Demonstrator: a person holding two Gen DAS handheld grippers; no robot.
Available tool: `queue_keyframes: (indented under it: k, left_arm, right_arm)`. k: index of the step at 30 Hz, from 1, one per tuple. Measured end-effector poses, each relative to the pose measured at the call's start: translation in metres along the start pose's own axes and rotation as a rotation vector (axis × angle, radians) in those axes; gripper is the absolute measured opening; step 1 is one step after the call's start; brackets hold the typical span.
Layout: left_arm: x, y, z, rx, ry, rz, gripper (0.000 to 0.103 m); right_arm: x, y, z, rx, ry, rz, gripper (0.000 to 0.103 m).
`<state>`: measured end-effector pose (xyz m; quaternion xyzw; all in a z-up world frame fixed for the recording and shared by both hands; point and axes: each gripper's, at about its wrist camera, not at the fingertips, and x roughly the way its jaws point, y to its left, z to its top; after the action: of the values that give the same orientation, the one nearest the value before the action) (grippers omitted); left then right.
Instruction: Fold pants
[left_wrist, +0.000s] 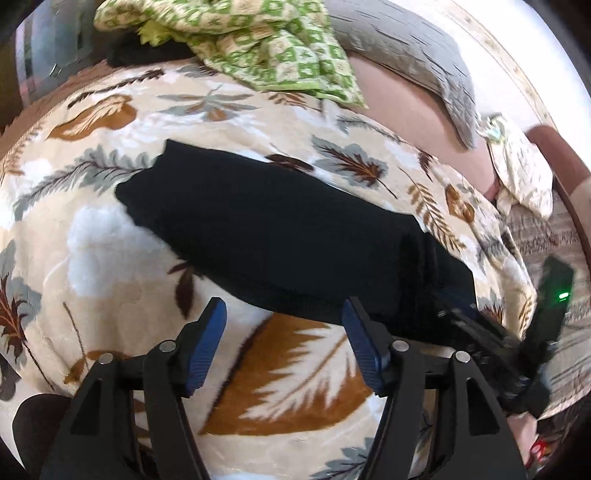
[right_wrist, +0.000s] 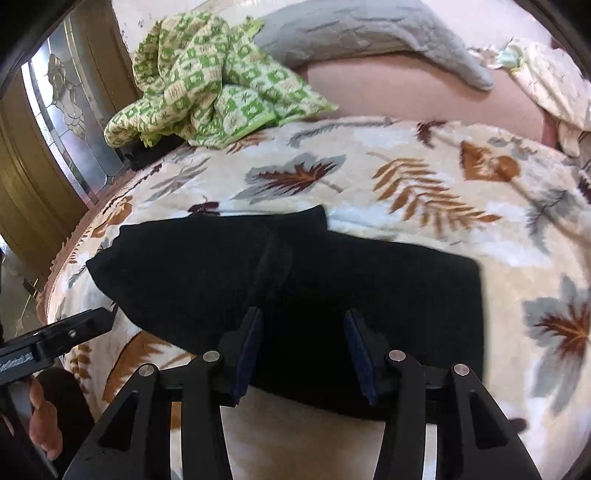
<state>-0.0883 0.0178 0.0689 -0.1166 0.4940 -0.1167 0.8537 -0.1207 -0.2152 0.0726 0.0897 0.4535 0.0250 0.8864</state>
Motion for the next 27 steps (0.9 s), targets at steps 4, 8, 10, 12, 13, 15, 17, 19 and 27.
queue_keyframes:
  k: [4, 8, 10, 12, 13, 15, 17, 19, 27]
  left_arm:
    - [-0.003, 0.021, 0.005, -0.059, -0.036, -0.024, 0.071]
    - [-0.008, 0.043, 0.008, -0.122, -0.091, -0.031, 0.073]
    - [-0.006, 0.05, 0.009, -0.142, -0.103, -0.024, 0.074]
    - [-0.005, 0.059, 0.01, -0.168, -0.109, -0.019, 0.074]
    - [-0.004, 0.062, 0.01, -0.171, -0.11, -0.017, 0.075]
    - [-0.002, 0.07, 0.01, -0.187, -0.115, -0.003, 0.075]
    - [0.0, 0.077, 0.009, -0.217, -0.115, -0.002, 0.075]
    - [0.002, 0.083, 0.009, -0.248, -0.112, -0.01, 0.079]
    - [0.012, 0.089, 0.009, -0.3, -0.098, -0.021, 0.083]
  right_arm:
    - [0.018, 0.017, 0.004, -0.059, 0.028, -0.037, 0.049]
    - [-0.001, 0.022, 0.008, -0.071, -0.017, -0.007, 0.052]
    - [-0.004, 0.022, 0.008, -0.061, -0.031, -0.006, 0.06]
    - [0.012, 0.017, 0.007, -0.035, 0.029, 0.012, 0.061]
    - [0.022, 0.017, 0.005, -0.034, 0.074, 0.011, 0.061]
    - [0.018, 0.023, 0.004, -0.07, 0.051, -0.023, 0.061]
    - [0.01, 0.028, 0.009, -0.064, 0.029, -0.01, 0.061]
    - [-0.001, 0.035, 0.019, -0.055, -0.014, 0.007, 0.063]
    - [0.014, 0.088, 0.061, -0.133, -0.039, 0.18, 0.081]
